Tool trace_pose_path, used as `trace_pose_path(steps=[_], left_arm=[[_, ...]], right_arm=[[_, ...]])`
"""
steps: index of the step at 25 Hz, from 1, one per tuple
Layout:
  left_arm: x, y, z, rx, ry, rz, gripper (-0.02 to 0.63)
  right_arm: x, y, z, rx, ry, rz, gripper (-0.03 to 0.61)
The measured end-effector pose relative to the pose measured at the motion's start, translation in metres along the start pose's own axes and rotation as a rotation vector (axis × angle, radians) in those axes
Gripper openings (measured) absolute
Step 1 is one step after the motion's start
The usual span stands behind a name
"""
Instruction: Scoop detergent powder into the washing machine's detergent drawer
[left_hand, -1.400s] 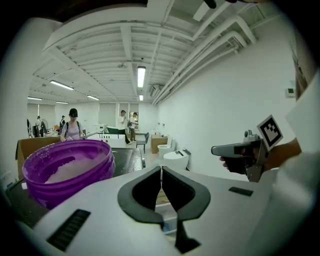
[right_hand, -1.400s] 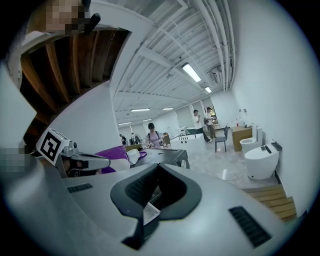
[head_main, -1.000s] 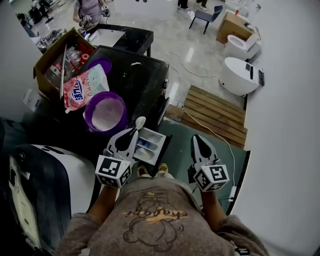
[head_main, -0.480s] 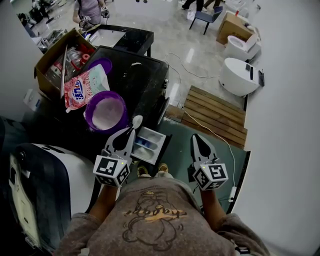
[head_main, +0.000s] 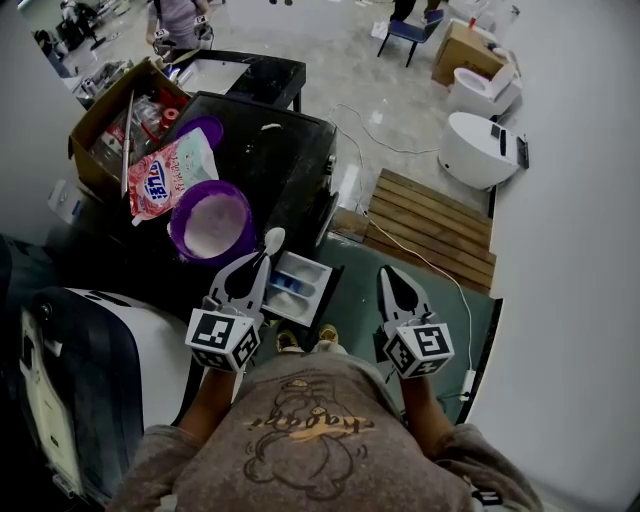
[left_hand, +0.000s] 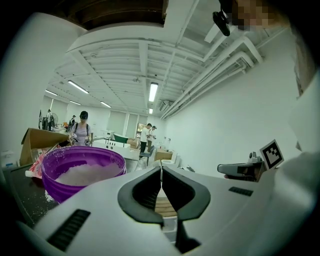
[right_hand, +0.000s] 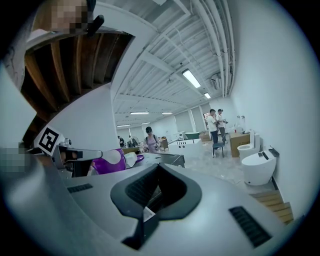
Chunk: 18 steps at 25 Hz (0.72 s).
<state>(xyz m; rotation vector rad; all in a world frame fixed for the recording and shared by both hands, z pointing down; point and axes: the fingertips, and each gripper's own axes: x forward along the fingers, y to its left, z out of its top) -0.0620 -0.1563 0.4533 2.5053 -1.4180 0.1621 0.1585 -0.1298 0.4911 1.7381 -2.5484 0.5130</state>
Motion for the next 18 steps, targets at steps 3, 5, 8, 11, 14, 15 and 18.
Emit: trace_pose_path(steps=[3, 5, 8, 11, 14, 15, 18], left_arm=[[0.0, -0.0005, -0.0006, 0.003, -0.004, -0.006, 0.025], [-0.0004, -0.0007, 0.0002, -0.001, -0.002, -0.004, 0.025], [0.0005, -0.0007, -0.0002, 0.0, -0.006, -0.01, 0.025], [0.0012, -0.0008, 0.0016, 0.0, -0.003, -0.005, 0.025], [0.0017, -0.0005, 0.0021, -0.002, -0.002, 0.0, 0.025], [0.0023, -0.0004, 0.0011, -0.001, -0.004, -0.002, 0.025], [0.0049, 0.0003, -0.0041, 0.004, -0.015, -0.012, 0.025]], right_arm=[[-0.0004, 0.0015, -0.0003, -0.007, 0.003, 0.001, -0.002], [0.0001, 0.0029, 0.0, -0.009, 0.002, 0.002, -0.002], [0.0013, 0.0049, 0.0002, -0.011, 0.002, 0.006, -0.002], [0.0025, 0.0064, 0.0003, -0.011, 0.004, 0.012, -0.002], [0.0038, 0.0078, -0.0004, -0.008, 0.004, 0.015, -0.002], [0.0041, 0.0081, -0.0006, -0.008, 0.004, 0.014, -0.002], [0.0051, 0.0083, -0.0003, -0.011, 0.001, 0.01, -0.002]])
